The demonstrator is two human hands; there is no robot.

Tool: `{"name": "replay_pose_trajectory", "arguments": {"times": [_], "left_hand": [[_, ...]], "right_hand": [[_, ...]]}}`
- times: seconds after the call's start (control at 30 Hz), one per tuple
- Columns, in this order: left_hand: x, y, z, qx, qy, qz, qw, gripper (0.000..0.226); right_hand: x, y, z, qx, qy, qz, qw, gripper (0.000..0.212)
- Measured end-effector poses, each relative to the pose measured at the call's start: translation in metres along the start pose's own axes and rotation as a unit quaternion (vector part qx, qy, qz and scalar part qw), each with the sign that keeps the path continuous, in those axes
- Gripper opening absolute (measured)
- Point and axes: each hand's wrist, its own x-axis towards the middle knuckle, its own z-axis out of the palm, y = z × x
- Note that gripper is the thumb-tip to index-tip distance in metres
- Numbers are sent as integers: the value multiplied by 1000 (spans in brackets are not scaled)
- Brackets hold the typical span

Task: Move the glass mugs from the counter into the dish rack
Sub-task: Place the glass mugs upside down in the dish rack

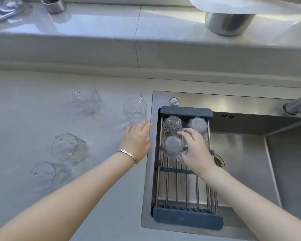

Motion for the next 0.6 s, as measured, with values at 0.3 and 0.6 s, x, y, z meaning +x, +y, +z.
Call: {"name": "replay_pose_trajectory", "arguments": {"times": [0.3,0.6], "left_hand": [[-36,-117,-71,193,-101,-305,927,85],[-62,-142,-57,51,-72,-332,939,55]], "right_hand": [[100,-100,53,269,-37,114,956,96],[72,-102,64,336,50,161,927,69]]}}
